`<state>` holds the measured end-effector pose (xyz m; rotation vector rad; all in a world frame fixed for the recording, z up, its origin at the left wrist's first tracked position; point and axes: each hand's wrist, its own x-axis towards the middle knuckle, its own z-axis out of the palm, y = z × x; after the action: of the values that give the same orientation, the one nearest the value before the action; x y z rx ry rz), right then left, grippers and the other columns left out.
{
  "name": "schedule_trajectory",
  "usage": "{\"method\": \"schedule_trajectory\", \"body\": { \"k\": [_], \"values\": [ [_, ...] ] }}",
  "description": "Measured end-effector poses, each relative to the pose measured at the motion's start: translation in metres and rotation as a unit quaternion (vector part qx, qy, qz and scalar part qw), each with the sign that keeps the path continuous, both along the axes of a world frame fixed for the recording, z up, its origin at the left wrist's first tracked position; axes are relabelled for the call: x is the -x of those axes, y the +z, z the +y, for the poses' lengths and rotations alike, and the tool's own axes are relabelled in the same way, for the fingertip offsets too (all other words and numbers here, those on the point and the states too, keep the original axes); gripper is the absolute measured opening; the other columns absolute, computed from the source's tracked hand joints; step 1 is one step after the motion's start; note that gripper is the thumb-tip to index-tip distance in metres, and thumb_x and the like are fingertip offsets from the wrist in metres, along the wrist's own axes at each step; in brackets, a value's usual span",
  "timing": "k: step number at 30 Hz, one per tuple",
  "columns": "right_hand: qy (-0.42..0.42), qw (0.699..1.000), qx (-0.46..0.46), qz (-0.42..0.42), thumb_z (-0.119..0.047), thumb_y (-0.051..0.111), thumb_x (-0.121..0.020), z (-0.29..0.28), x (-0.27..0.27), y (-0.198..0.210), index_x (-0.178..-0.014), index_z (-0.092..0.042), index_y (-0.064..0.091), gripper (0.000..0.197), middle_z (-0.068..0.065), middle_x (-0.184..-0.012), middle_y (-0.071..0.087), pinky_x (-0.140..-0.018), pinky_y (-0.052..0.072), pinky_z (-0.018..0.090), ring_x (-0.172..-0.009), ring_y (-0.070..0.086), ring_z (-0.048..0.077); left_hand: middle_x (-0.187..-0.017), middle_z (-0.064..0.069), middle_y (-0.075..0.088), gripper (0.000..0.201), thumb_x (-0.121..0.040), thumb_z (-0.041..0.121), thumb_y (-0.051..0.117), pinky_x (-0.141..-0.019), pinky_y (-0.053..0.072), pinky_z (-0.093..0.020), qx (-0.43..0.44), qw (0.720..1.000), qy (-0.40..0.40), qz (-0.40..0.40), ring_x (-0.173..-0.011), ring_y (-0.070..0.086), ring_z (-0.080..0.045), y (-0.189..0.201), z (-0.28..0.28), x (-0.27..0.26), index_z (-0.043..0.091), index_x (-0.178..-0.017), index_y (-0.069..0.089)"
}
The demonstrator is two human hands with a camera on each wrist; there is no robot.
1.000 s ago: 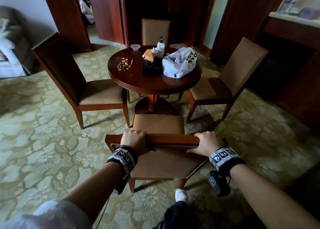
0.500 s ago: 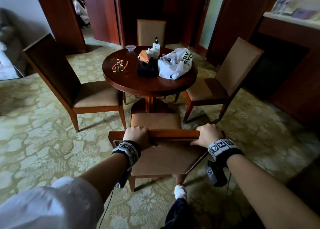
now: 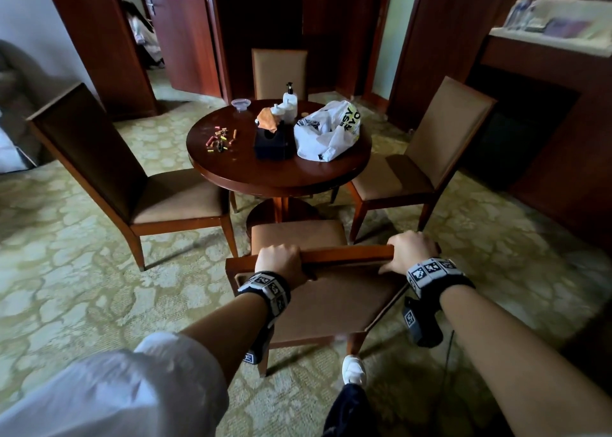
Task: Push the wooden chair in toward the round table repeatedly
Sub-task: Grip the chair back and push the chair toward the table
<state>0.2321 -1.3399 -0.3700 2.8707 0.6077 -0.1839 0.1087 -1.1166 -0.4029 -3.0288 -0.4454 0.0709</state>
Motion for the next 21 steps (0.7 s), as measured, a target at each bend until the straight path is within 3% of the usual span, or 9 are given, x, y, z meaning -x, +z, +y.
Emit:
{"method": "schedule_trajectory", "body": {
  "k": [4, 9, 14, 21],
  "values": [
    [0.013, 1.0, 0.003, -0.01, -0.068, 0.076, -0.059, 0.004, -0.006, 0.0, -0.085, -0.025, 0.067, 0.051, 0.0, -0.088, 0.067, -0.075, 0.053, 0.032, -0.09, 0.065, 0.026, -0.099, -0.002, 0.067, 0.065, -0.074, 0.073, 0.06, -0.075, 0.051, -0.032, 0.007, 1.0, 0.004, -0.009, -0.087, 0.066, -0.022, -0.001, 0.002, -0.001, 0.017, -0.106, 0.061],
    [0.013, 0.999, -0.026, -0.015, -0.067, 0.079, -0.055, 0.003, -0.003, -0.004, -0.094, -0.026, 0.066, 0.059, 0.0, -0.096, 0.067, -0.075, 0.051, 0.032, -0.094, 0.064, 0.026, -0.097, -0.002, 0.068, 0.065, -0.072, 0.073, 0.062, -0.075, 0.052, -0.032, 0.015, 1.0, 0.004, -0.013, -0.085, 0.066, -0.022, 0.002, -0.002, 0.005, 0.016, -0.104, 0.062],
    [0.026, 0.998, -0.056, -0.002, -0.065, 0.078, -0.058, -0.001, 0.0, -0.016, -0.109, -0.027, 0.064, 0.065, -0.004, -0.11, 0.064, -0.088, 0.045, 0.032, -0.103, 0.061, 0.021, -0.097, -0.002, 0.067, 0.066, -0.073, 0.073, 0.062, -0.072, 0.05, -0.031, 0.007, 1.0, 0.002, -0.007, -0.085, 0.066, -0.02, 0.002, -0.002, 0.008, 0.016, -0.105, 0.061],
    [0.041, 0.997, -0.063, -0.011, -0.063, 0.078, -0.06, -0.003, -0.009, -0.023, -0.116, -0.03, 0.061, 0.067, -0.007, -0.115, 0.064, -0.093, 0.04, 0.033, -0.109, 0.059, 0.019, -0.101, -0.001, 0.066, 0.069, -0.072, 0.074, 0.061, -0.072, 0.05, -0.031, 0.014, 1.0, 0.01, -0.01, -0.088, 0.065, -0.02, -0.003, 0.0, 0.004, 0.016, -0.11, 0.057]
  ]
}}
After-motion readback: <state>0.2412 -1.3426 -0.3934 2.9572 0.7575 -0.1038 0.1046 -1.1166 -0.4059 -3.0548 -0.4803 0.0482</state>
